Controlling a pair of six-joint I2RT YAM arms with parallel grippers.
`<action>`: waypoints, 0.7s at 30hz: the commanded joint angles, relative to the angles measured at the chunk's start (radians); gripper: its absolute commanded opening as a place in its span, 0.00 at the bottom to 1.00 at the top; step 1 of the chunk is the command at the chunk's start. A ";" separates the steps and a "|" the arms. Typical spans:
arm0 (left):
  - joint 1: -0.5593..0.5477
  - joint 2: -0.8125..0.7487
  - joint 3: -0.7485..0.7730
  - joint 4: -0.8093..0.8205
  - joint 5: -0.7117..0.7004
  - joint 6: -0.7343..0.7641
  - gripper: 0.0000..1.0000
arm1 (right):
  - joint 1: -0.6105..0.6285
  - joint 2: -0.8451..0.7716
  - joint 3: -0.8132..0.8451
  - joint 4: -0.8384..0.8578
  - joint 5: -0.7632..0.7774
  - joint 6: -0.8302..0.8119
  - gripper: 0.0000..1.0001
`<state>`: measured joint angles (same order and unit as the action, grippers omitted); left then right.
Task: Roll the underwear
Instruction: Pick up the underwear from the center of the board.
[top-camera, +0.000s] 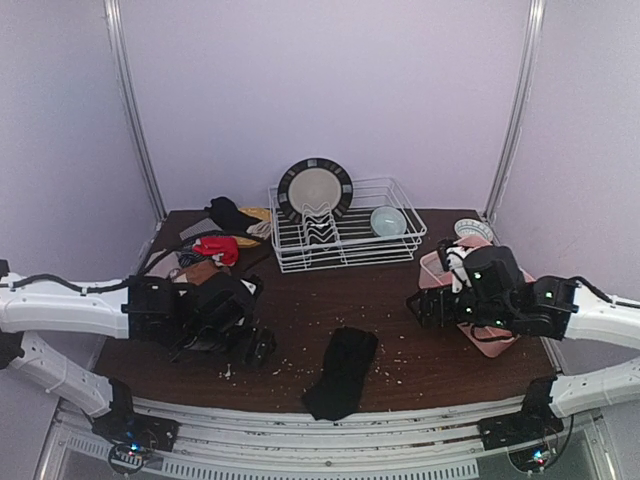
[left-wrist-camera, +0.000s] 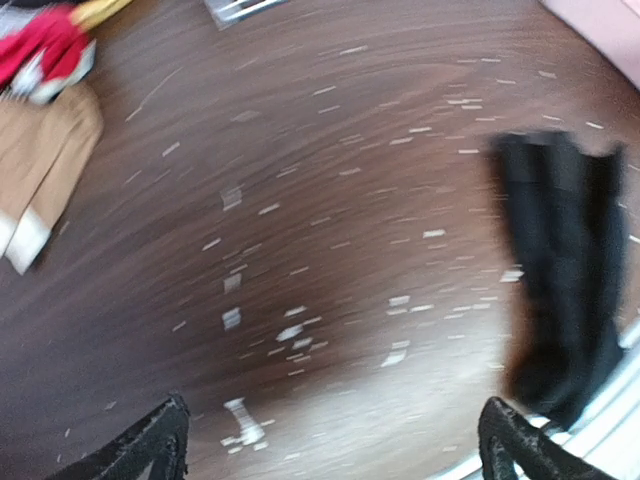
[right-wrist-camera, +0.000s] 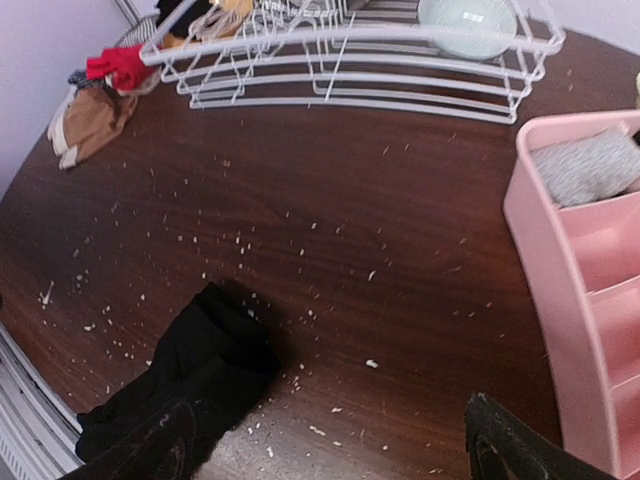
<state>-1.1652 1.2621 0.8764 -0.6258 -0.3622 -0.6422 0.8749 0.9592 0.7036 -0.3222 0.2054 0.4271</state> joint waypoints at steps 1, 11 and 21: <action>0.075 -0.094 -0.090 -0.014 -0.030 -0.092 0.97 | 0.063 0.175 0.079 0.056 -0.056 0.046 0.88; 0.108 -0.080 -0.138 0.045 0.031 -0.081 0.94 | 0.077 0.534 0.231 0.067 -0.128 0.151 0.79; 0.110 0.023 -0.127 0.128 0.073 -0.052 0.93 | 0.093 0.682 0.294 -0.017 -0.145 0.207 0.19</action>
<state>-1.0611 1.2518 0.7460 -0.5732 -0.3191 -0.7132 0.9615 1.6238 0.9619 -0.2779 0.0628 0.6067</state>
